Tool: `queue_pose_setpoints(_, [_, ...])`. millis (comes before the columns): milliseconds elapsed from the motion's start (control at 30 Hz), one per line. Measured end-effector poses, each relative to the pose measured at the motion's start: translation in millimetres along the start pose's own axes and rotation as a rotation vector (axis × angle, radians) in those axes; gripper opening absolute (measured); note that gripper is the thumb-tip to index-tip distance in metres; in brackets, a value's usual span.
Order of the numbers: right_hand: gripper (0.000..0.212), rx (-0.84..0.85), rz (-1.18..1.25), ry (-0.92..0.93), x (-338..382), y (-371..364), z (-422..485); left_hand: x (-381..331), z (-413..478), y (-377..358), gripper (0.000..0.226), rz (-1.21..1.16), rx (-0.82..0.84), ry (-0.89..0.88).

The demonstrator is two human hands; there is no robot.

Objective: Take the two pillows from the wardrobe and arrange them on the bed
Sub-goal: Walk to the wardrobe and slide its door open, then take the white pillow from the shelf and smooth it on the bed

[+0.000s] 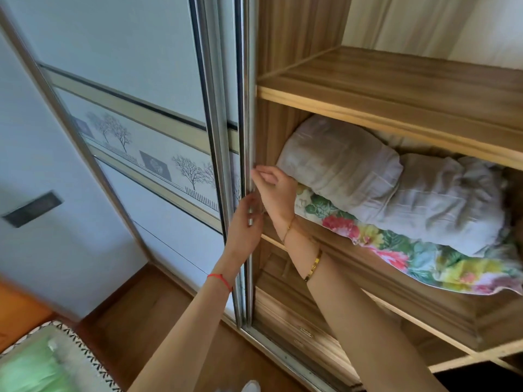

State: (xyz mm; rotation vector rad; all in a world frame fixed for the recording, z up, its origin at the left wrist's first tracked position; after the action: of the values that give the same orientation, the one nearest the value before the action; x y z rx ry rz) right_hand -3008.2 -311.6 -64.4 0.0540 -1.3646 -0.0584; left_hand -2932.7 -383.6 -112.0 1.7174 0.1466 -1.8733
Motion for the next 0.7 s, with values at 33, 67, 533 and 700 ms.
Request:
queue_pose_setpoints(33, [0.027, 0.017, 0.004, -0.013, -2, -4, 0, 4, 2, 2, 0.052, -0.001, 0.003, 0.018])
queue_pose_setpoints(67, [0.028, 0.037, 0.008, -0.027, -4, -9, 0, 9, 4, 3, 0.055, -0.002, 0.007, 0.035])
queue_pose_setpoints(533, [0.043, 0.283, 0.091, -0.137, -3, -35, 0, 41, 25, 17, 0.066, -0.004, -0.018, 0.014])
queue_pose_setpoints(700, [0.051, 0.330, 0.040, -0.131, -6, -38, -1, 42, 30, 18, 0.063, -0.024, -0.036, 0.048])
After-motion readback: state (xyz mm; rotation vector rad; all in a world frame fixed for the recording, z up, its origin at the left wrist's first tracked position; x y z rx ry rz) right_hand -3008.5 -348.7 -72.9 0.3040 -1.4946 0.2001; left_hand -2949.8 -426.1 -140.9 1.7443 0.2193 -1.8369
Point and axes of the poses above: each hand's wrist, its own z-axis towards the middle knuckle, its own y-axis out of the back of the hand, x = y × z, the point moved 5 cm from there along z, towards the middle knuckle, and after that the axes turned 5 degrees about -x, right-handed, at the moved point
